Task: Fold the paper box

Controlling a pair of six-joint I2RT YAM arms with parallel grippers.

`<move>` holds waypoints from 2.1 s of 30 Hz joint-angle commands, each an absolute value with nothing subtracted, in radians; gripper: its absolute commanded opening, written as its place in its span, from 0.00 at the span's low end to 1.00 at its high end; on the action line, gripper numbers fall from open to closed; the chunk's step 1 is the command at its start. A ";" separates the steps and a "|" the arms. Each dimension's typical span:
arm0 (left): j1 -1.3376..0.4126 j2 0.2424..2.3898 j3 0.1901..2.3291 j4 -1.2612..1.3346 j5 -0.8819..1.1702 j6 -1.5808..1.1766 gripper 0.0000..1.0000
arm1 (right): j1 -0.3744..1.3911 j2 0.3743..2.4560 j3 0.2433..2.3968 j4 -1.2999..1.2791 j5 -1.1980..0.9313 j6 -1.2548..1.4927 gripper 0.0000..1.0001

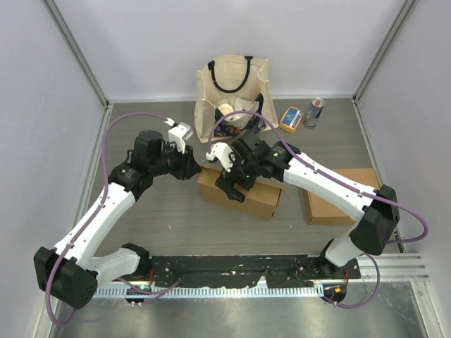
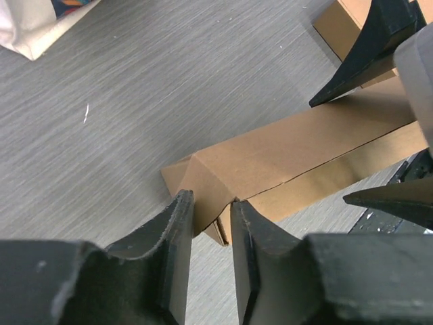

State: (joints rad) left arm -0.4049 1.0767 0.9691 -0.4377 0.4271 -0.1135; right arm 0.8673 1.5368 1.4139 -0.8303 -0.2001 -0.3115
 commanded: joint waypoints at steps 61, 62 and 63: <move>-0.482 0.951 0.930 -0.488 0.204 -0.081 0.54 | 0.838 1.267 1.410 -0.758 0.047 -0.002 0.98; -0.482 0.959 0.936 -0.485 0.207 -0.084 0.53 | 0.822 1.225 1.396 -0.765 0.051 0.027 0.98; -0.482 0.965 0.943 -0.482 0.209 -0.089 0.53 | 0.818 1.200 1.364 -0.773 0.083 0.061 0.98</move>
